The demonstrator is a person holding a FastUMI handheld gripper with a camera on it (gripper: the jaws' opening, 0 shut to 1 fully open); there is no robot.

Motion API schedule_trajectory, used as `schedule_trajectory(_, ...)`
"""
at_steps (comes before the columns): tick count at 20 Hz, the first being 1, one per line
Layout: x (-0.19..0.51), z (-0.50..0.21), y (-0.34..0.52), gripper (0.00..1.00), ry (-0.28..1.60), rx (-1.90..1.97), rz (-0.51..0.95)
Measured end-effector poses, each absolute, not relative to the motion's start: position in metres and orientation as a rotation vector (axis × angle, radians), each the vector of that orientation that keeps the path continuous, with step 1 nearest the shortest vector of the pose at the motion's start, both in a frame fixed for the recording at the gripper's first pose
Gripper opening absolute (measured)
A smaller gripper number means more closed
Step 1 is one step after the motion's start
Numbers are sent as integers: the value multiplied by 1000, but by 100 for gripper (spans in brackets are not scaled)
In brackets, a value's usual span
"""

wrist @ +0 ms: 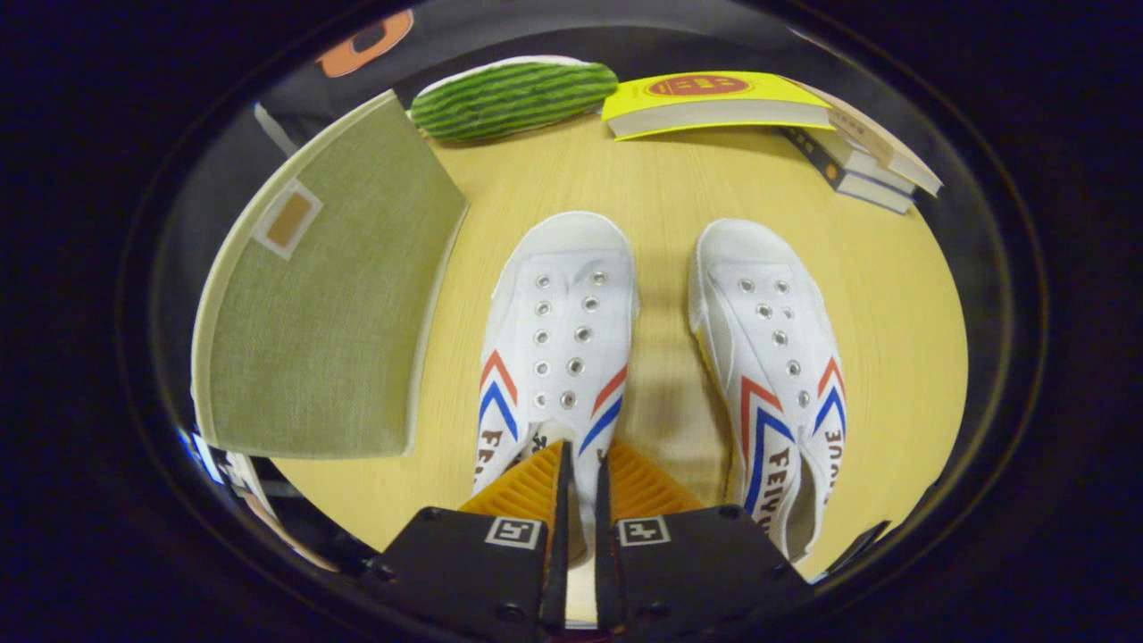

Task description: Open the storage box then place both shoes into the box .Put the left shoe in first, then the right shoe, with the right side of both shoes facing outward in a uniform manner.

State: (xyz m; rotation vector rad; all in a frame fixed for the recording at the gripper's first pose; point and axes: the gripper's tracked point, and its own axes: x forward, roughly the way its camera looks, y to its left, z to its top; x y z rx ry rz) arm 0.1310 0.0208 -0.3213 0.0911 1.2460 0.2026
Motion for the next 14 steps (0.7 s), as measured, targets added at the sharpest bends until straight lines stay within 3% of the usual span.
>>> schedule_trajectory(1,131,-318,23,6,1250,146,215)
schedule_trajectory(4,132,-293,32,6,1239,302,258)
schedule_trajectory(14,152,-157,64,6,1013,312,316)
